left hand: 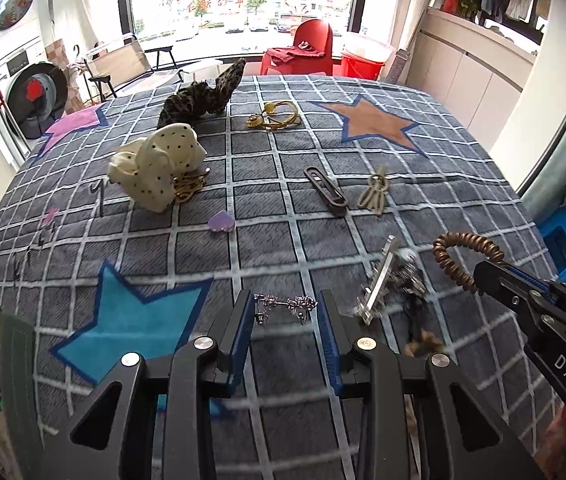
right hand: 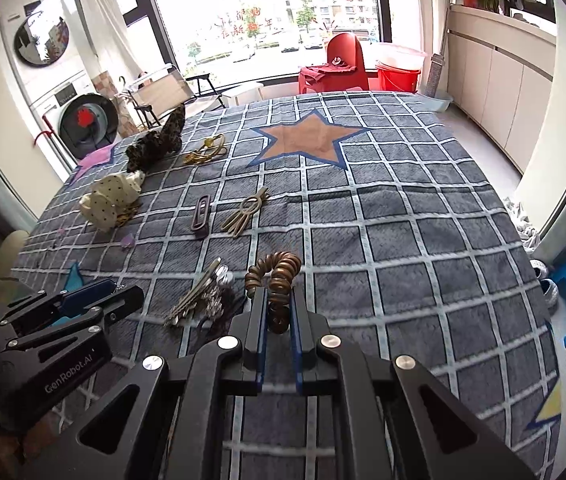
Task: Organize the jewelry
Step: 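Carry the silver chain with the left gripper while the right carries the bead bracelet to the tray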
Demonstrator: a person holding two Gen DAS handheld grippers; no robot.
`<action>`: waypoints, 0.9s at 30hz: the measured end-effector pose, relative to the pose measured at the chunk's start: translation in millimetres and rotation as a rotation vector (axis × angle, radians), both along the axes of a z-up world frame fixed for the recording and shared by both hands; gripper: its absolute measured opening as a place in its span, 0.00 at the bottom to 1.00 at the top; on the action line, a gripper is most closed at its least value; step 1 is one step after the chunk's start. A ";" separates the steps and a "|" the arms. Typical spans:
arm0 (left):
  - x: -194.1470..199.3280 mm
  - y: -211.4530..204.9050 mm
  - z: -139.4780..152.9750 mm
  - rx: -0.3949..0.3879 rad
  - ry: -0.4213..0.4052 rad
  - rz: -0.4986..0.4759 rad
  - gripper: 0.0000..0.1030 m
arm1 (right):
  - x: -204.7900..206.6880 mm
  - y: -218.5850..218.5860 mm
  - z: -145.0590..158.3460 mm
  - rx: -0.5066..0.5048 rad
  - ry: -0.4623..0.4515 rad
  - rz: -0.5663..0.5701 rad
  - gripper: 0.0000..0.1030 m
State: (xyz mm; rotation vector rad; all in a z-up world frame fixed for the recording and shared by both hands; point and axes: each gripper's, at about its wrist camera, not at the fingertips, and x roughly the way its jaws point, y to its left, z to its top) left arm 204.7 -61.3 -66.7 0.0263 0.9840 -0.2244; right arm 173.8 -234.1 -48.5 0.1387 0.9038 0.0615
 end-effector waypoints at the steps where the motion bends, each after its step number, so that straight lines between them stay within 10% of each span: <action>1: -5.4 0.9 3.4 -0.005 -0.003 -0.002 0.33 | -4.1 -0.1 1.5 0.004 0.001 0.001 0.11; 27: -165.3 41.7 45.1 -0.083 -0.035 -0.046 0.33 | -145.9 24.5 13.6 0.134 0.051 0.007 0.11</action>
